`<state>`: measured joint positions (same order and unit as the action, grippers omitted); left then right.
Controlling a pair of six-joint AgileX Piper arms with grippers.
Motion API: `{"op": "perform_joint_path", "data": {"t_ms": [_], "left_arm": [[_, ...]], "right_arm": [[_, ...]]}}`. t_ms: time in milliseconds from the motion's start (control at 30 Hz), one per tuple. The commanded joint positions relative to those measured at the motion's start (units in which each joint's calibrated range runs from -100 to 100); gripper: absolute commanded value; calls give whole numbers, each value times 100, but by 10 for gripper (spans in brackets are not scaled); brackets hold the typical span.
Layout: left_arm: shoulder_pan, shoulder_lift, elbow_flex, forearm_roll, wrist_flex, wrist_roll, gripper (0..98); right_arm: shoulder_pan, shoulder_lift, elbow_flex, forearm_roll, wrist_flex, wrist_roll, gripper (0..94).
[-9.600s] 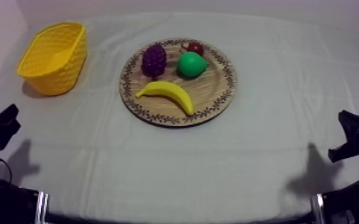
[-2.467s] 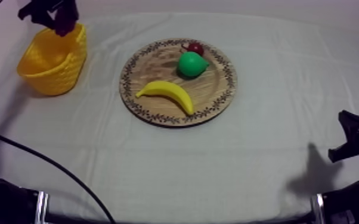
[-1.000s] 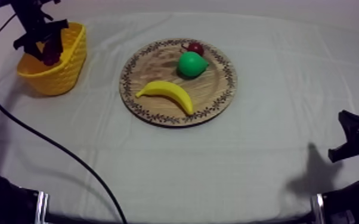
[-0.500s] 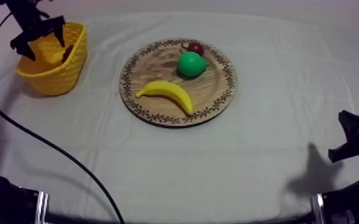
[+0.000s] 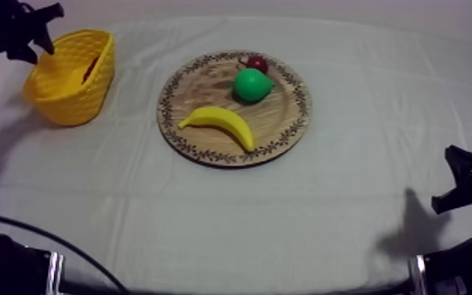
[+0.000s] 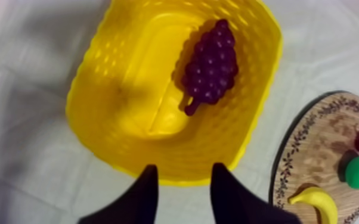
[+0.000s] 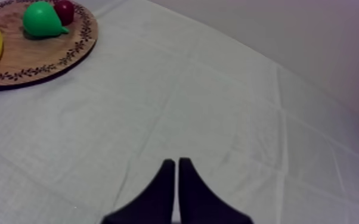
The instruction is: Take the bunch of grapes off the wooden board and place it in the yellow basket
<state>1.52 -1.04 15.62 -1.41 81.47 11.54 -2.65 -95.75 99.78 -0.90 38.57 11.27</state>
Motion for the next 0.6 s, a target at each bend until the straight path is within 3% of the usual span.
{"op": "perform_joint_path", "data": {"t_ms": [0,333,567], "left_arm": [[-11,-965,694,2,-321,-30,248],[-86,-3303,3007,-3,-1635,-66,37],[-72,-5073,4561,-18,-2372,144,4]], "right_arm": [[-3,0,0,-1,-2,-2,3],[-3,0,0,-1,-2,-2,3],[-3,0,0,-1,-2,-2,3]]}}
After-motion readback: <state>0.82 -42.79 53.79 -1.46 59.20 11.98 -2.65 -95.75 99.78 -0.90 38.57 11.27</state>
